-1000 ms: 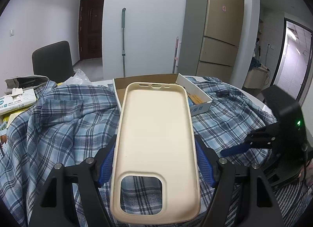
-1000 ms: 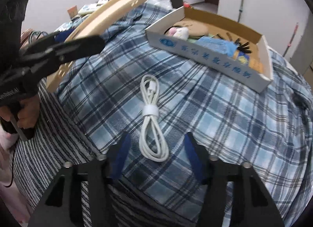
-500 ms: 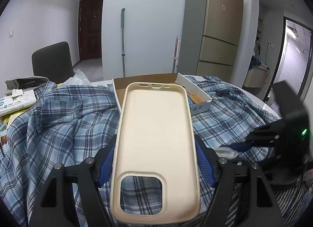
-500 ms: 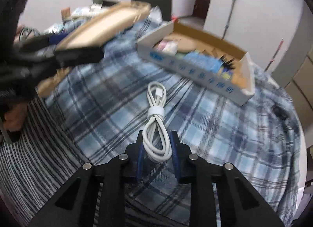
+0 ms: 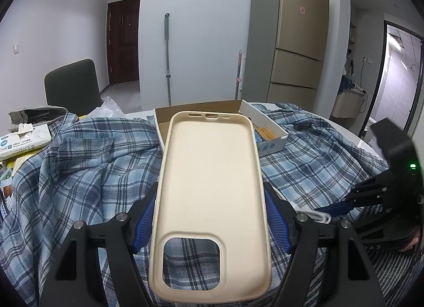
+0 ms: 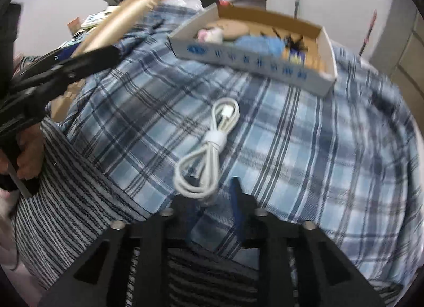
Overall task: Organize soft objects
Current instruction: 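Grasp the coiled white USB cable with the right gripper and lift it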
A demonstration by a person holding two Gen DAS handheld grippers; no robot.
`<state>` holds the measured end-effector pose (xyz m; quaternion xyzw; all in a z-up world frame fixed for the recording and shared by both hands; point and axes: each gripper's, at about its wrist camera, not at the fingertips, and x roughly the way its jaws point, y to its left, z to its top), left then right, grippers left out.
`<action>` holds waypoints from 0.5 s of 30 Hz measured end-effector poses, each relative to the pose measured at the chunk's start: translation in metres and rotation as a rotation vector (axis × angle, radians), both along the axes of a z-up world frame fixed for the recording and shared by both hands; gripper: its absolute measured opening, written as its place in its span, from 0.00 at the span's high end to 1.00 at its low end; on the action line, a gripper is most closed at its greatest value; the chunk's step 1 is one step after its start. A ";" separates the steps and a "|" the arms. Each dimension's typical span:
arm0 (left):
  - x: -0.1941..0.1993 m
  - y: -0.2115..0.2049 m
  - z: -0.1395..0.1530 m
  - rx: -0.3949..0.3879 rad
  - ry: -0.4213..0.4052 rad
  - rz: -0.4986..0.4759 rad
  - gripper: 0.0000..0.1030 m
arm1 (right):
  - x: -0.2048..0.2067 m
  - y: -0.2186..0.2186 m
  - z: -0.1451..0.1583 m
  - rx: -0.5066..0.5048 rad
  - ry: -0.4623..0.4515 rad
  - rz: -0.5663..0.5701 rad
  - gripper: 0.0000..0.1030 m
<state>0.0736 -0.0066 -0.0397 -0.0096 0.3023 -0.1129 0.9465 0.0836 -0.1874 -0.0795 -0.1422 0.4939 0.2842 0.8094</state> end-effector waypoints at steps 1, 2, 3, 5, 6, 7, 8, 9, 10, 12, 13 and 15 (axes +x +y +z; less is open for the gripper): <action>0.000 0.000 0.000 0.000 0.000 0.000 0.27 | 0.003 -0.001 -0.004 0.006 0.028 -0.014 0.46; 0.000 0.000 0.000 0.000 0.000 0.000 0.27 | 0.005 -0.002 -0.006 0.008 0.046 -0.016 0.44; 0.000 0.000 0.000 0.000 0.000 -0.001 0.27 | 0.007 -0.002 -0.008 0.008 0.056 -0.018 0.44; 0.000 0.000 0.000 0.000 0.000 -0.001 0.27 | 0.008 -0.003 -0.006 0.030 0.049 -0.021 0.44; 0.000 0.000 0.000 0.000 0.000 -0.001 0.27 | 0.008 -0.002 -0.004 0.041 0.051 -0.010 0.44; 0.000 0.000 0.000 0.000 0.000 -0.001 0.27 | 0.008 0.000 -0.003 0.048 0.053 0.001 0.44; 0.000 0.000 0.000 0.000 0.000 -0.001 0.27 | 0.007 0.002 -0.001 0.053 0.053 0.012 0.44; 0.000 0.000 0.000 -0.001 0.000 -0.002 0.27 | 0.006 0.004 0.001 0.056 0.052 0.025 0.44; 0.000 0.000 0.000 -0.001 0.000 -0.002 0.27 | 0.003 0.007 0.002 0.056 0.050 0.033 0.43; 0.000 -0.001 0.000 -0.001 0.000 -0.002 0.27 | 0.001 0.013 0.004 0.064 0.058 0.045 0.41; 0.000 0.000 0.000 -0.001 0.000 -0.002 0.27 | 0.001 0.015 0.004 0.077 0.070 0.045 0.41; 0.000 0.000 0.000 -0.001 0.000 -0.002 0.27 | 0.003 0.018 0.004 0.096 0.080 0.020 0.41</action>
